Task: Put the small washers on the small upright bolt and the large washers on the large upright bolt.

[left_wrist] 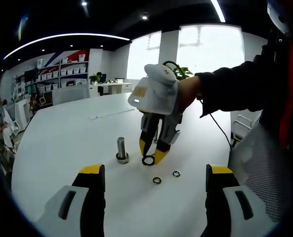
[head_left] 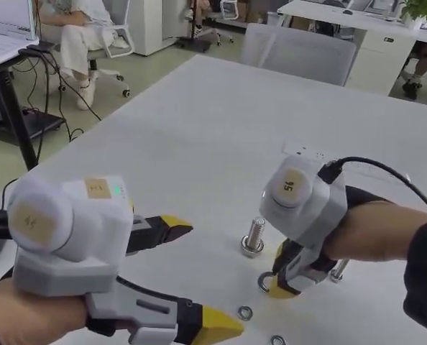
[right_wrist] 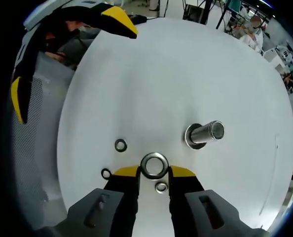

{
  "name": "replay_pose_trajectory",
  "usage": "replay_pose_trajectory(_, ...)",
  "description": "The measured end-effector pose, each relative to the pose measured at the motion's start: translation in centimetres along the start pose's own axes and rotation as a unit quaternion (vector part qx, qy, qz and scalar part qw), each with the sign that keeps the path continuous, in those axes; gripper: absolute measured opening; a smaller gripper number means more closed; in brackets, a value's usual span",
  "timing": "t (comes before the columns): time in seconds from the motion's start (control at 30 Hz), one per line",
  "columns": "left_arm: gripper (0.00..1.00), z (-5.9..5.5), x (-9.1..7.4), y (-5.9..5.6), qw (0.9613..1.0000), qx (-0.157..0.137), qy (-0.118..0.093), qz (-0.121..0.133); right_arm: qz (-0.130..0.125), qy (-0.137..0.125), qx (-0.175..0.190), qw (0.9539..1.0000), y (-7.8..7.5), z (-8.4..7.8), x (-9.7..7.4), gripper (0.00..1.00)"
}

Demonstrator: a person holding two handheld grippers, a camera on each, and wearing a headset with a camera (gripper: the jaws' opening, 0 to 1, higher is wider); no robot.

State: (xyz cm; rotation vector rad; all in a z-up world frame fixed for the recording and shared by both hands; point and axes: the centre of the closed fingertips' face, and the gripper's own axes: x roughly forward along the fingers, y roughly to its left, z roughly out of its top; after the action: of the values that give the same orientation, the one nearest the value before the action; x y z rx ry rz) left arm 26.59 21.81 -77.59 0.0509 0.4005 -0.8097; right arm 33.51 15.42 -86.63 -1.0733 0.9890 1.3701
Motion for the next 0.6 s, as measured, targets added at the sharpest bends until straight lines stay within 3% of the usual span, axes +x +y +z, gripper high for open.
replay_pose_trajectory(0.6, 0.84, 0.0, 0.2, -0.1, 1.0, 0.004, 0.003, -0.008, -0.031, -0.021, 0.018, 0.9991, -0.9, -0.5, -3.6, 0.24)
